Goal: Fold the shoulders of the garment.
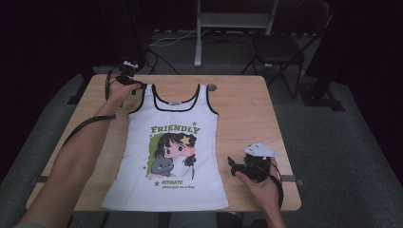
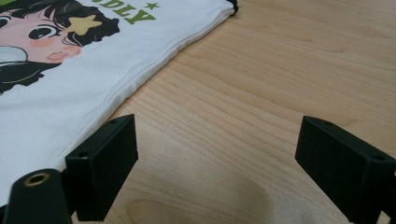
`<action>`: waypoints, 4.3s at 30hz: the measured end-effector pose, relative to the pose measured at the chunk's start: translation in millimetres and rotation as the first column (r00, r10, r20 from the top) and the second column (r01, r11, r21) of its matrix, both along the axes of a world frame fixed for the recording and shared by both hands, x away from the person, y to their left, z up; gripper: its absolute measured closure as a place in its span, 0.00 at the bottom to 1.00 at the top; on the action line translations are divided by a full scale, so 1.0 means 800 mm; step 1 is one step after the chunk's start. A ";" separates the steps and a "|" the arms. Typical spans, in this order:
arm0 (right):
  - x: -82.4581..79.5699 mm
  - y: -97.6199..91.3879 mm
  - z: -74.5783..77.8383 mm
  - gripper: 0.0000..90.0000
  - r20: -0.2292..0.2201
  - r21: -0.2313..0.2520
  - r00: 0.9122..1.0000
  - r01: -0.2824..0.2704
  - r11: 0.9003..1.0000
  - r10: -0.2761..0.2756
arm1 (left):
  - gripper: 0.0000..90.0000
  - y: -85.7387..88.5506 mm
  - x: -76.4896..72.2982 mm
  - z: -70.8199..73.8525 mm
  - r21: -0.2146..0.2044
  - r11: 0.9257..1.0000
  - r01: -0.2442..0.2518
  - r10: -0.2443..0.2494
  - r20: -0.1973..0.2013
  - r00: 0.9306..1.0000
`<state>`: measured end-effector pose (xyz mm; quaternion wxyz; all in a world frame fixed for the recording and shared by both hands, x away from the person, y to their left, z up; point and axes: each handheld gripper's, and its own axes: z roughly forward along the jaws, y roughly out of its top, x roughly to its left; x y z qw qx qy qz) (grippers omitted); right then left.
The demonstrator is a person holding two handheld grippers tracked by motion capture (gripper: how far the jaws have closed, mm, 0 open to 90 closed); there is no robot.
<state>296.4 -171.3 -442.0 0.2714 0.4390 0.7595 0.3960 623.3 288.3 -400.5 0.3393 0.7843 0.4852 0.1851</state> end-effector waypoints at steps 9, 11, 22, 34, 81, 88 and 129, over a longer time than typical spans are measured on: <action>0.001 0.003 0.000 0.14 -0.007 -0.002 1.000 -0.014 1.000 0.014 | 0.76 0.002 0.014 -0.018 -0.010 0.999 -0.031 0.030 -0.014 0.999; 0.001 0.005 0.000 0.14 -0.007 -0.003 1.000 -0.018 1.000 0.018 | 0.76 0.003 0.016 -0.021 -0.013 0.999 -0.033 0.033 -0.012 0.999; 0.001 0.006 0.000 0.14 -0.008 -0.005 1.000 -0.028 1.000 0.028 | 0.74 -0.004 0.021 -0.037 0.005 1.000 -0.007 0.007 0.008 1.000; 0.001 0.004 0.000 0.14 -0.002 -0.005 0.999 -0.038 0.999 0.038 | 0.95 -0.011 0.013 -0.036 -0.082 0.997 -0.005 0.005 0.004 1.000; 0.000 0.001 0.000 0.14 0.004 -0.029 0.999 -0.045 0.999 0.045 | 0.95 -0.022 -0.135 0.031 -0.192 0.978 0.083 -0.060 0.123 0.991; 0.000 0.003 -0.001 0.14 0.004 -0.039 0.999 -0.048 0.998 0.048 | 0.95 -0.029 -0.159 0.026 -0.175 0.979 0.106 -0.081 0.142 0.987; -0.001 0.007 -0.001 0.14 0.000 -0.059 0.999 -0.055 0.997 0.055 | 0.94 -0.075 -0.251 0.000 0.033 0.952 0.305 -0.307 0.135 0.942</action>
